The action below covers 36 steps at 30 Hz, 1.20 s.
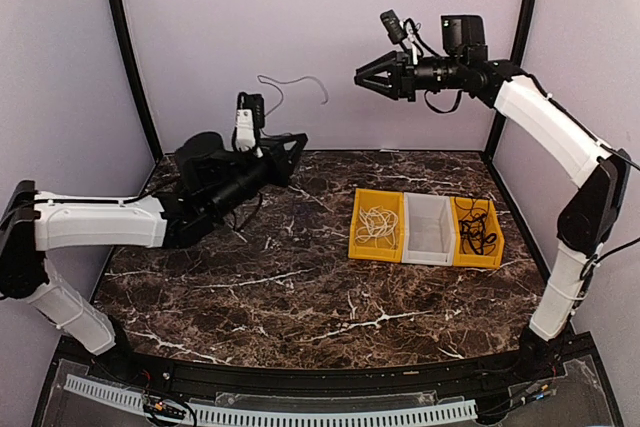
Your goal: Untangle the cables
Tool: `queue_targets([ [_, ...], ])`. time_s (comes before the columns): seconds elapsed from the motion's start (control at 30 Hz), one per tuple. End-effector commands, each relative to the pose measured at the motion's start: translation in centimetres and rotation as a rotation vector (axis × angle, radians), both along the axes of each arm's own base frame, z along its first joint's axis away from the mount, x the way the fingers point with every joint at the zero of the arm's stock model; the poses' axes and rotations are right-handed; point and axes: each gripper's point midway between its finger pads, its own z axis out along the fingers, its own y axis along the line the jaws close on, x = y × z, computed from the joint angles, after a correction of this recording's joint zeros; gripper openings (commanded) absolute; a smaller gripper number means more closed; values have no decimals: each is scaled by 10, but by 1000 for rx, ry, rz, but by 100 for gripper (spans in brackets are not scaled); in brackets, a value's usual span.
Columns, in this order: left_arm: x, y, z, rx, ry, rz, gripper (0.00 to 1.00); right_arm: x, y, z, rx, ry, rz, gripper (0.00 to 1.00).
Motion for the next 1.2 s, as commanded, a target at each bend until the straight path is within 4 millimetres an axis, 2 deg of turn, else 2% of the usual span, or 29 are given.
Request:
queue_targets([
  [0.0,-15,40,31,41,51,67,0,-15,33,-65,-88,-23,116,42],
  [0.03,-20,46,45,20,45,74,0,-25,40,-82,-110,-27,152,46],
  [0.07,-21,49,42,29,73,78,0,-37,46,-96,-123,-31,199,49],
  [0.1,-24,54,52,13,71,79,0,-52,50,-108,-129,-32,260,54],
  [0.2,-29,59,54,3,113,79,0,-91,63,-129,-133,-13,398,63],
  [0.33,-32,63,57,-24,132,81,0,-121,90,-146,-186,-27,454,65],
  [0.47,-32,64,58,-48,140,79,0,-141,110,-147,-169,5,508,67],
  [0.57,-32,65,62,-66,144,85,0,-139,127,-144,-156,29,469,67],
  [0.7,-33,70,76,-103,139,94,0,-104,144,-137,-132,74,315,64],
  [0.83,-36,77,95,-141,126,110,0,-90,153,-124,-104,83,273,60],
  [0.93,-38,81,103,-150,120,117,0,-87,157,-121,-96,95,274,52],
  [1.03,-37,83,105,-148,120,131,0,-93,157,-114,-88,103,306,45],
  [1.17,-36,84,102,-141,126,140,0,-101,148,-110,-96,101,316,42],
])
